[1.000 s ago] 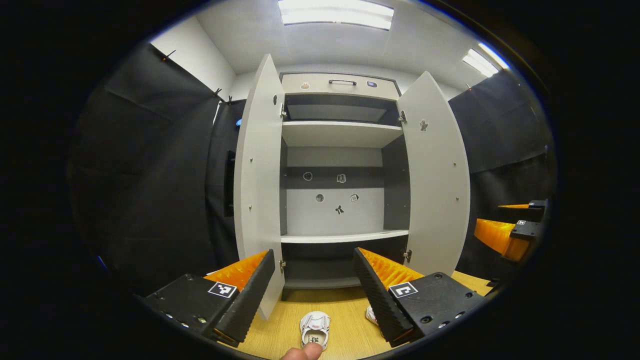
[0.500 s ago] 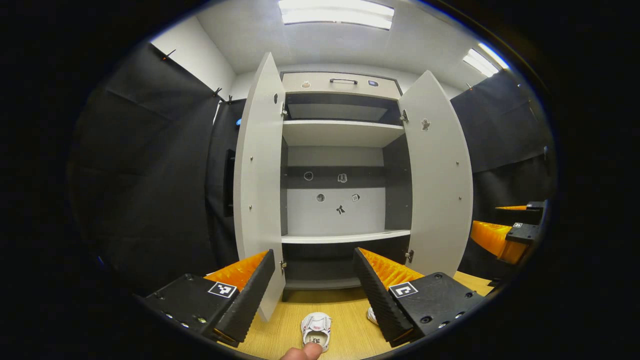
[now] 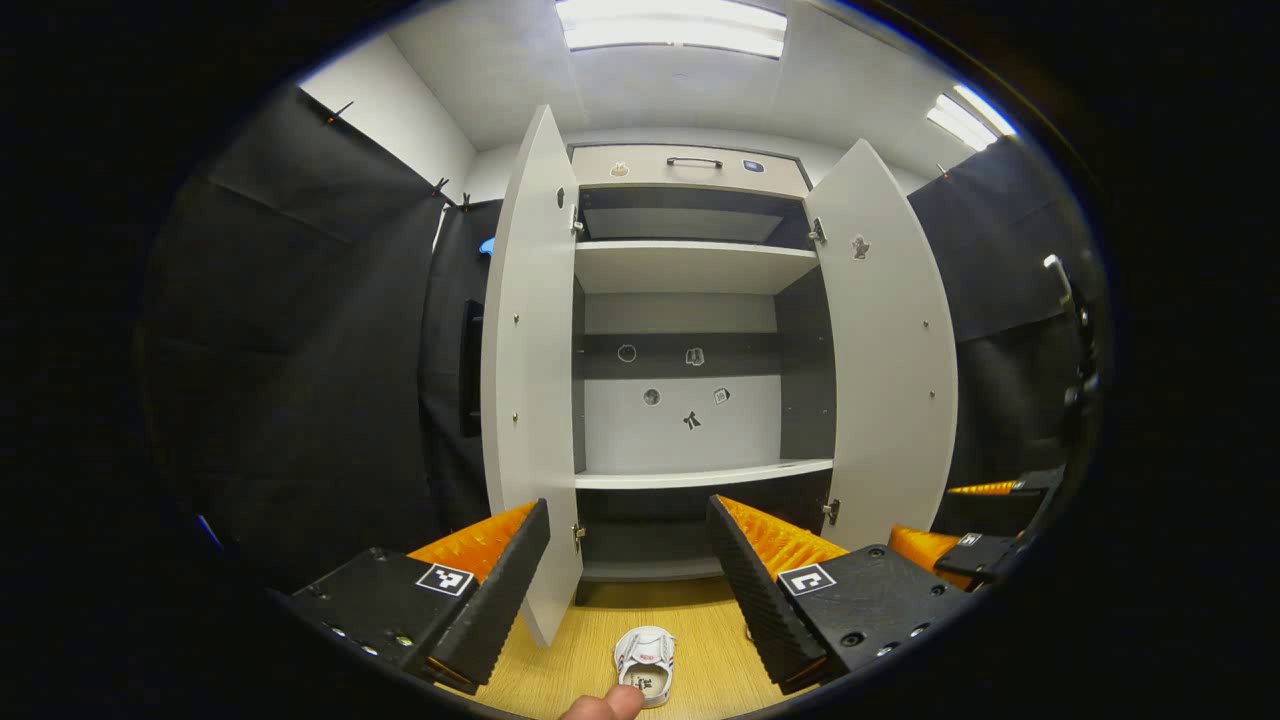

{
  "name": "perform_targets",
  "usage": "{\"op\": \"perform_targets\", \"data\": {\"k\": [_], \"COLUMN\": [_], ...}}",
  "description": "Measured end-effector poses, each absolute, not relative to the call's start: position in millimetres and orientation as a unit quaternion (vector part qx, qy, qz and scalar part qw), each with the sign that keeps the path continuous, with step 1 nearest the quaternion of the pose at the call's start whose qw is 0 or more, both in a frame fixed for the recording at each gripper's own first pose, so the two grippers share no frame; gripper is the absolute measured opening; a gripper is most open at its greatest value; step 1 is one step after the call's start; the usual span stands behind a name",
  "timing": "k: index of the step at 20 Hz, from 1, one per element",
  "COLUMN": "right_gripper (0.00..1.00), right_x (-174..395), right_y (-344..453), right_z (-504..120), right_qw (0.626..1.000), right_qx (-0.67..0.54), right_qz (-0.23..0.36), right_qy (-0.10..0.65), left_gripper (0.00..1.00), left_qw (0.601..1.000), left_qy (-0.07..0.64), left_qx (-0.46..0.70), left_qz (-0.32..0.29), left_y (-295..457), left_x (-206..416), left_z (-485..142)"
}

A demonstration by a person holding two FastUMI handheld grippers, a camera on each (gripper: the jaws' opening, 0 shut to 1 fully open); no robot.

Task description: Grab one shoe with the right hand and put it into the shoe cabinet, grab the other shoe with the left hand and put it into the shoe cabinet; then close the right door with the right hand and the left door with the left hand.

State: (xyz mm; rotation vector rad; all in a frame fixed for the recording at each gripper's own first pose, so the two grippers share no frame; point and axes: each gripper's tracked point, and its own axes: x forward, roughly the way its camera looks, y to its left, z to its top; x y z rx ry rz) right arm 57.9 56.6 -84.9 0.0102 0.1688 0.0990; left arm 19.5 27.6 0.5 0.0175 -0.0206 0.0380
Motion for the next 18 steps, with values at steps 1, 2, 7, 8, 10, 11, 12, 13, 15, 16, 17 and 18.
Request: {"op": "perform_targets", "data": {"k": [1, 2, 7, 8, 10, 11, 12, 13, 15, 16, 17, 18], "right_gripper": [0.99, 0.99, 0.99, 0.99, 0.99, 1.0, 1.0, 0.99, 0.99, 1.0, 1.0, 0.99], "right_x": [61.3, 64.2, 79.0, 82.1, 86.5, 89.0, 90.8, 93.0, 96.7, 97.4, 99.3, 101.1], "right_y": [60.9, 64.5, 83.0, 85.1, 89.4, 90.3, 91.1, 93.4, 101.3, 103.8, 106.6, 107.4], "right_z": [-97.0, -111.7, -185.4, -201.0, -228.0, -240.5, -254.1, -266.4, -289.6, -300.1, -308.5, -317.5], "right_qw": [0.994, 0.992, 0.98, 0.977, 0.97, 0.967, 0.964, 0.96, 0.952, 0.948, 0.945, 0.941], "right_qx": [0.006, 0.006, 0.024, 0.032, 0.045, 0.047, 0.047, 0.047, 0.05, 0.053, 0.058, 0.061], "right_qz": [0.055, 0.06, 0.081, 0.081, 0.081, 0.08, 0.079, 0.08, 0.087, 0.089, 0.09, 0.088], "right_qy": [0.095, 0.108, 0.179, 0.196, 0.226, 0.238, 0.251, 0.263, 0.288, 0.3, 0.309, 0.319], "left_gripper": [0.95, 0.94, 0.95, 0.95, 0.95, 0.95, 0.95, 0.95, 0.95, 0.95, 0.95, 0.95], "left_qw": [1.0, 1.0, 1.0, 1.0, 1.0, 1.0, 1.0, 1.0, 0.999, 0.999, 0.999, 0.999], "left_qy": [-0.01, -0.01, -0.007, -0.007, -0.004, -0.003, -0.001, 0.002, 0.006, 0.007, 0.007, 0.007], "left_qx": [0.008, 0.007, 0.008, 0.007, 0.004, 0.003, 0.003, 0.004, 0.004, 0.002, 0.001, -0.001], "left_qz": [0.019, 0.02, 0.024, 0.025, 0.025, 0.025, 0.026, 0.028, 0.031, 0.033, 0.034, 0.035], "left_y": [28.8, 30.7, 37.3, 38.5, 41.1, 42.8, 44.5, 46.6, 50.8, 53.0, 55.0, 57.6], "left_x": [20.5, 20.2, 21.3, 21.8, 22.9, 24.0, 24.7, 24.9, 26.1, 27.1, 27.3, 28.4], "left_z": [0.3, -0.2, -4.9, -6.0, -9.9, -11.8, -14.1, -15.7, -19.9, -21.4, -22.5, -22.7]}}
